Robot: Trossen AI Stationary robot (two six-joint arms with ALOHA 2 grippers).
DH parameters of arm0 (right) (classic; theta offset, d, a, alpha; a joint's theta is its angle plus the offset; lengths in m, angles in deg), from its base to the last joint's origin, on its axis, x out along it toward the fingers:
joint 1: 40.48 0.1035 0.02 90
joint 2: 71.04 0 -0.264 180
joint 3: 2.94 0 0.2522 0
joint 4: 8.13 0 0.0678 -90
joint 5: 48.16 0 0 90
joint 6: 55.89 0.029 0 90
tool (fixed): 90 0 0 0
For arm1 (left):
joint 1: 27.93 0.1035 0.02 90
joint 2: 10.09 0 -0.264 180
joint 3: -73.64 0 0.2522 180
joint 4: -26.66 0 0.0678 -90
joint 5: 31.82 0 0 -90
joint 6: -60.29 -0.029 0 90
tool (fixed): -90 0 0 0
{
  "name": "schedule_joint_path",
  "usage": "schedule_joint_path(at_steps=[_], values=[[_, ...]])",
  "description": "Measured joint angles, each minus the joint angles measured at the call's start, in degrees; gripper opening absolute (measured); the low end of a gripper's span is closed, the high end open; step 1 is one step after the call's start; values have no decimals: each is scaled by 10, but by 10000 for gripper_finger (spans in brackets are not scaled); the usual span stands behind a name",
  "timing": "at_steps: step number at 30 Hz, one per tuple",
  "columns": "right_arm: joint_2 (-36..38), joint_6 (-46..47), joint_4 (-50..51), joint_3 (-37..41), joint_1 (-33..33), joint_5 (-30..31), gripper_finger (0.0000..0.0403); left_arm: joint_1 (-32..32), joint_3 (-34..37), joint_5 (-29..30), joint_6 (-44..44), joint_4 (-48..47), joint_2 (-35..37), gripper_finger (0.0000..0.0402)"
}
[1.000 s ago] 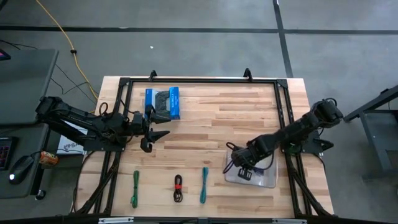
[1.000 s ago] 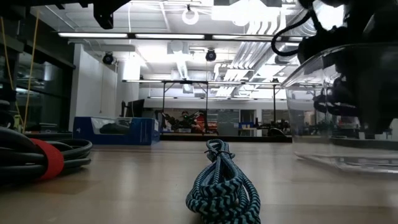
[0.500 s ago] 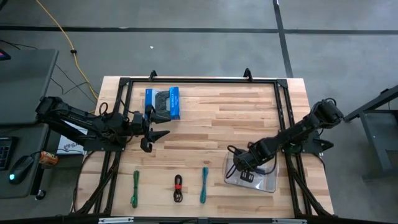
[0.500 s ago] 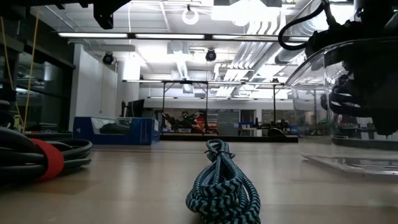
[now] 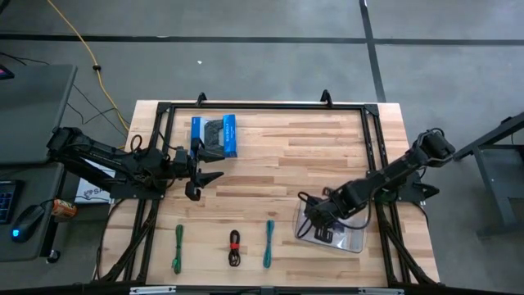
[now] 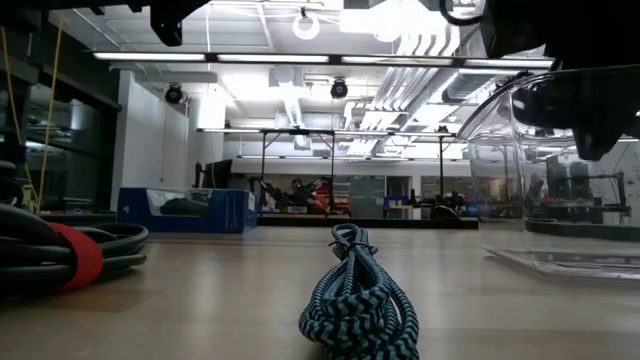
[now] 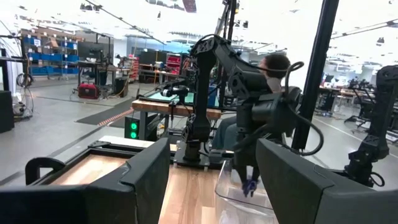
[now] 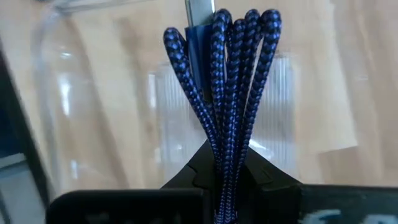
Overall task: Pick and place USB-C Cables
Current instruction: Put the purple charger cable into the transparent bin
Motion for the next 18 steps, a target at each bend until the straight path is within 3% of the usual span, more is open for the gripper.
schedule_joint_path(at_steps=[18], values=[[-37,130,-14,1,72,-2,12,0,0,0,1,-1,0,220]])
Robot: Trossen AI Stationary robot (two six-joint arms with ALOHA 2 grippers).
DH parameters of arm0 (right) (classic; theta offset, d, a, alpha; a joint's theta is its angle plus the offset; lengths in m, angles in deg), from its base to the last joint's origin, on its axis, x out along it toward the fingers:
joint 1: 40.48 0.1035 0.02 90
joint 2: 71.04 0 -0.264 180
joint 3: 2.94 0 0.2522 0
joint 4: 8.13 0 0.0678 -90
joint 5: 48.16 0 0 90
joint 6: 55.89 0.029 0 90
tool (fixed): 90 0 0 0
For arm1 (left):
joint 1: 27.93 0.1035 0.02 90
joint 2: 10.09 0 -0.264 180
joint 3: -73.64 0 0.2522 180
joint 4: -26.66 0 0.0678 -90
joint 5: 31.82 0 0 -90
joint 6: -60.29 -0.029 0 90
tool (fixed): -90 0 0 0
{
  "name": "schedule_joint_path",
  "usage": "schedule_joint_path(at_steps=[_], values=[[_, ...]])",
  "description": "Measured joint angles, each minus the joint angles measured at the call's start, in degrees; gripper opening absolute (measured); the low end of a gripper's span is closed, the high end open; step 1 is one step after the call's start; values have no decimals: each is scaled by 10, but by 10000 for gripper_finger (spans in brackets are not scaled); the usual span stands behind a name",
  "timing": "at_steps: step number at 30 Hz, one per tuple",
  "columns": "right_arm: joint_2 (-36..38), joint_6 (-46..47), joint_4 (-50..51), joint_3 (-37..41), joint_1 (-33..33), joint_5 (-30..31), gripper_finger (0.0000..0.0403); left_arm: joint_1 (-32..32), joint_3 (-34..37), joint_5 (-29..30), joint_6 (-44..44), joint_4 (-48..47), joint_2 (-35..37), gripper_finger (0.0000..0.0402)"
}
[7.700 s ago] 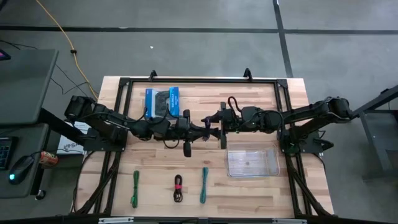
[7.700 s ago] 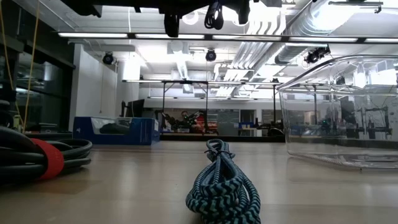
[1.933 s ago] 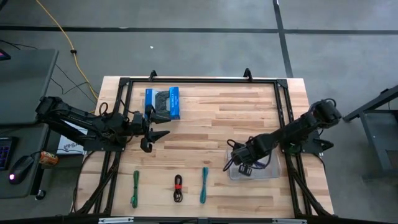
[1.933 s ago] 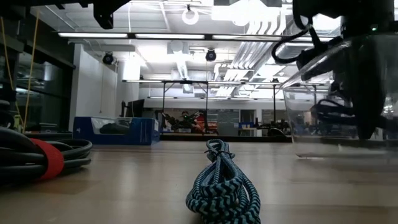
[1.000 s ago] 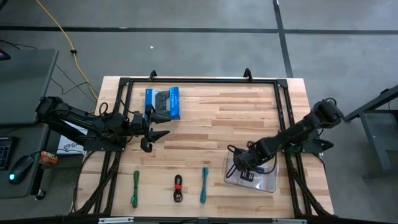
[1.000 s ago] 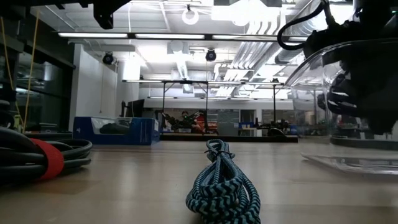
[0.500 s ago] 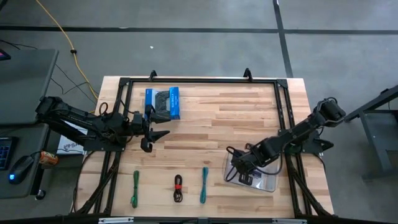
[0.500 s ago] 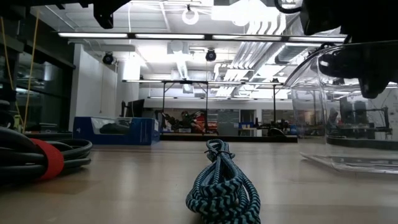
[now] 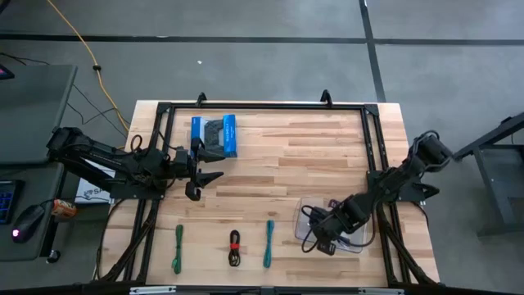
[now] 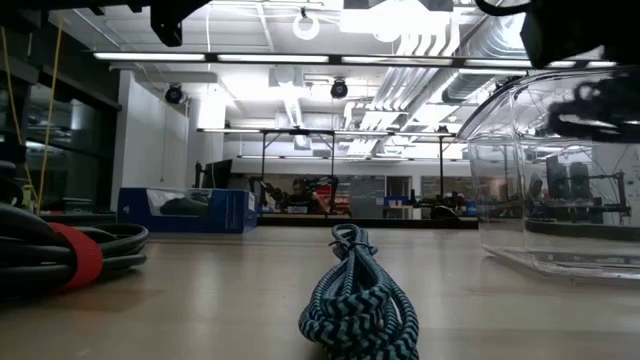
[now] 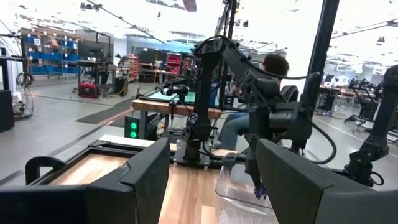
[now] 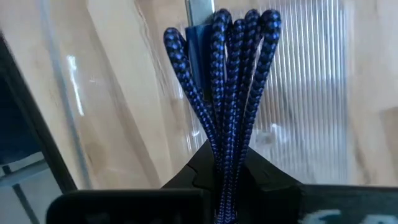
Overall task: Pick and place USB-C Cables
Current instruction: Put the purple charger cable into the transparent bin
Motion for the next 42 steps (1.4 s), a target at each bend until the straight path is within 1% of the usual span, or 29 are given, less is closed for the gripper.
schedule_joint_path(at_steps=[4,9,13,17,19,26,33,37,42], values=[[-11,64,-1,0,4,-14,12,0,0,0,0,0,0,220],[-12,102,-3,0,4,-13,12,0,0,0,0,0,0,220],[-12,153,-4,0,4,-14,12,0,0,0,0,0,0,220],[-12,222,-4,0,4,-36,12,0,0,0,0,0,0,220],[-12,237,-3,0,4,-41,12,0,0,0,0,0,0,220],[-12,172,-3,0,4,-34,12,0,0,0,0,0,0,220],[-12,135,-50,-1,8,-39,12,0,0,0,0,0,0,220],[-12,138,-83,-1,18,-39,12,0,0,0,-1,0,0,220],[-12,165,-82,-1,30,-36,12,0,0,0,-1,0,0,220]])
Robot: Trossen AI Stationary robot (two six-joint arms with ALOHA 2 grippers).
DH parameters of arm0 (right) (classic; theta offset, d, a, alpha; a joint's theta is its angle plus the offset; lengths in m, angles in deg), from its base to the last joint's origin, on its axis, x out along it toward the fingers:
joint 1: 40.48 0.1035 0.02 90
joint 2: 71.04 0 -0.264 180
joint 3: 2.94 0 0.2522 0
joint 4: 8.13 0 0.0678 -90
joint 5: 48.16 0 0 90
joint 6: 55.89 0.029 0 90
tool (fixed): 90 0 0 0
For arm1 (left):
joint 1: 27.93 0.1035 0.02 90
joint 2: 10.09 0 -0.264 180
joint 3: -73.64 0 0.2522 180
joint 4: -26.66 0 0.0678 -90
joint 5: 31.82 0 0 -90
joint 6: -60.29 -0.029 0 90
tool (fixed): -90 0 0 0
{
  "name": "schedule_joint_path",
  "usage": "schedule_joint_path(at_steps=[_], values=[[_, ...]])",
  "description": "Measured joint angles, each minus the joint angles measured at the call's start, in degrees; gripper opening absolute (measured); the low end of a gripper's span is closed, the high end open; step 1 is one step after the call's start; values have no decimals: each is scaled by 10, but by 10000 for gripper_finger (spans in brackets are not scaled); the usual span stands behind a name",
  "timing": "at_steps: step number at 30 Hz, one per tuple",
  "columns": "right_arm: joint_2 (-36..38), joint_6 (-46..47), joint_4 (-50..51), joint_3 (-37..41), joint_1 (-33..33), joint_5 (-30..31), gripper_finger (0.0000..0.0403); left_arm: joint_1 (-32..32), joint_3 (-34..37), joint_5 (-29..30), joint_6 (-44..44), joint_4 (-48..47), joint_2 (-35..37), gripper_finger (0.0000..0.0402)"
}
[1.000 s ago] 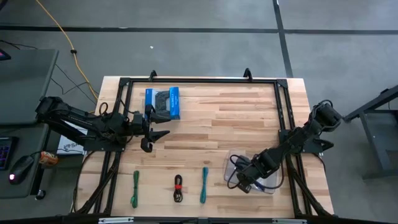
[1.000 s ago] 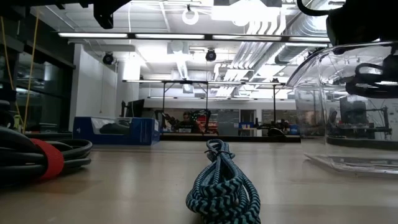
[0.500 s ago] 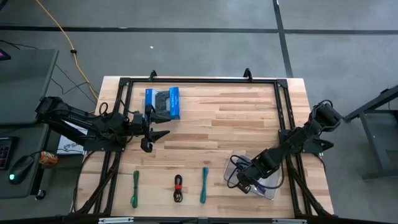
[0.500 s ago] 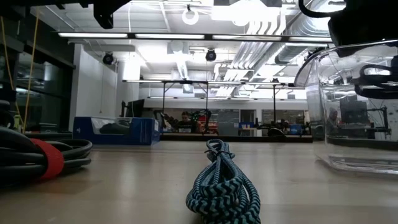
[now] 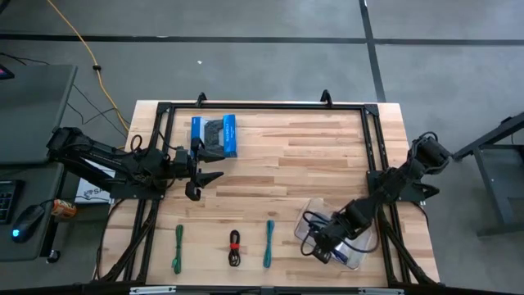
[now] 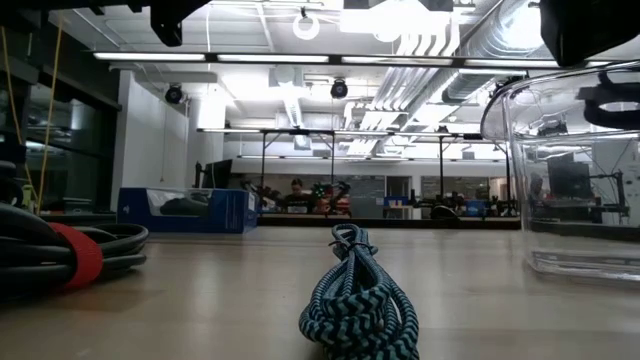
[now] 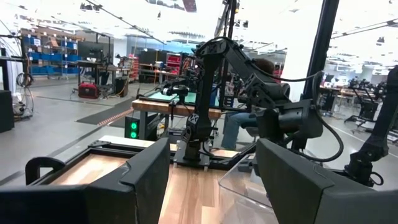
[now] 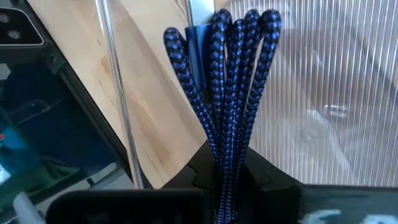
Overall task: Pick and place USB-C Cables
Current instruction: Put the purple charger cable into the transparent bin
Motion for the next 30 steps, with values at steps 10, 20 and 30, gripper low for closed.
schedule_joint_path(at_steps=[10,20,30], values=[[0,-7,-3,0,4,23,12,0,0,0,1,0,0,220],[0,-25,-5,1,4,49,18,0,0,0,1,0,0,220],[-26,-31,12,1,3,45,39,0,0,0,1,-3,0,220]])
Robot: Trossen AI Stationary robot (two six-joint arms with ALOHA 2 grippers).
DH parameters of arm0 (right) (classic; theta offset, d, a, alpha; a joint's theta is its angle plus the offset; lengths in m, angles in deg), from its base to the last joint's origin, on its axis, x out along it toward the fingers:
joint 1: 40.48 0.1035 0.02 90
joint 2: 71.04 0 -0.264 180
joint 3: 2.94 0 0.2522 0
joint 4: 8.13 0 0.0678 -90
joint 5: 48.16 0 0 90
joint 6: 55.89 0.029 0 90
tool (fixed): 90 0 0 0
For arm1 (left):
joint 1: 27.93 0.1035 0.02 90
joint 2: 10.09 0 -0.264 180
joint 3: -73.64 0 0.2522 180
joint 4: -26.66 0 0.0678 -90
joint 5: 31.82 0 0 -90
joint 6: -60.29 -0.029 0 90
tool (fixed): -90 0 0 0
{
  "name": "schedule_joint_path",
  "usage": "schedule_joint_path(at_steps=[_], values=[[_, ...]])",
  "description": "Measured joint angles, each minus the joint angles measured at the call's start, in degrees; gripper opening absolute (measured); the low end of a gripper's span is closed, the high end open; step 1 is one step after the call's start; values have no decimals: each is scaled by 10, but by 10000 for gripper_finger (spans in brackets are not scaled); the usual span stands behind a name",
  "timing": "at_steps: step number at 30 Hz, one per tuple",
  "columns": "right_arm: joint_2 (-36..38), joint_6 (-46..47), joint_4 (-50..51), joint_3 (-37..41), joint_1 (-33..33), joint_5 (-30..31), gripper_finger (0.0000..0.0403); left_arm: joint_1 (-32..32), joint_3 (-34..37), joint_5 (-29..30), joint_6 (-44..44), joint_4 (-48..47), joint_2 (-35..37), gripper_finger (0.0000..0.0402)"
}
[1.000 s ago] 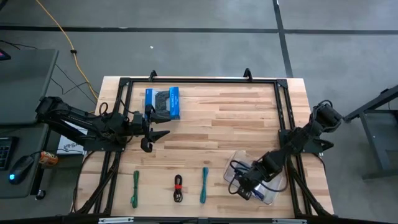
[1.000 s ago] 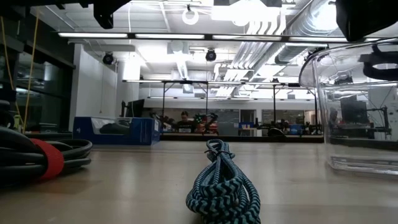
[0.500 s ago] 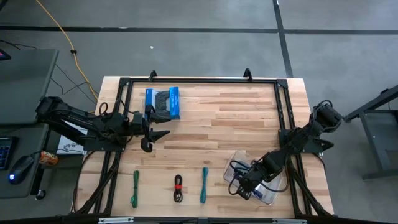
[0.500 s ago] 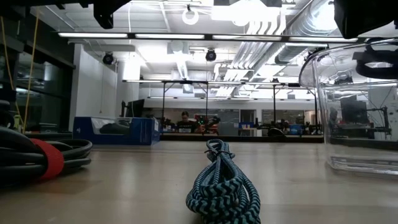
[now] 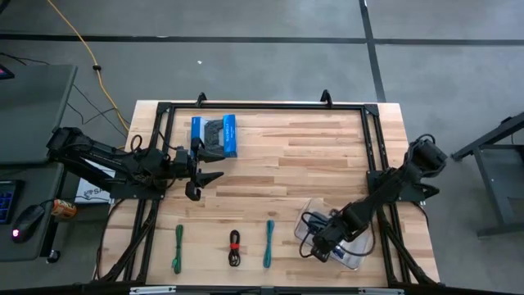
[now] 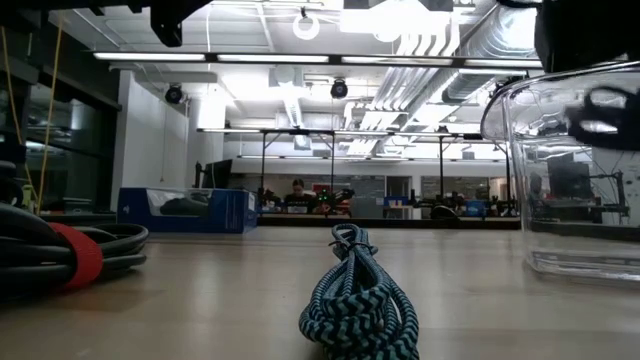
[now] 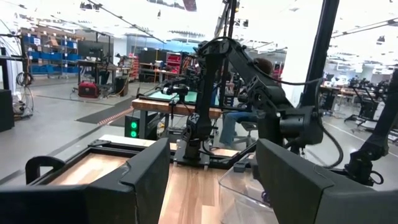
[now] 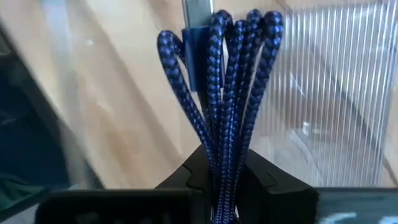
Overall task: Pick and place USB-C Cables
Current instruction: Put the purple charger cable into the transparent bin, then put the black usb cable into the transparent bin
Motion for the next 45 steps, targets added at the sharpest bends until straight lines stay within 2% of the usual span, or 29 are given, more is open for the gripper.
schedule_joint_path(at_steps=[3,7,25,30,36,38,42,45], values=[[-20,-7,1,0,-1,-28,39,0,0,0,0,-1,0,220],[-33,-18,1,0,-1,-34,40,0,0,0,0,-2,0,220],[-34,-19,5,0,-8,-4,44,0,0,0,5,-2,0,220],[-34,-29,12,0,-14,0,69,0,0,0,5,-2,0,220],[-34,-47,27,0,-16,7,125,0,0,0,5,-2,0,220],[-34,-59,32,0,-19,-8,140,0,0,0,5,-2,0,220],[-34,-89,38,0,-27,-61,150,0,0,0,5,-1,0,220],[-27,-106,59,0,-31,-60,148,0,0,0,5,-1,0,220]])
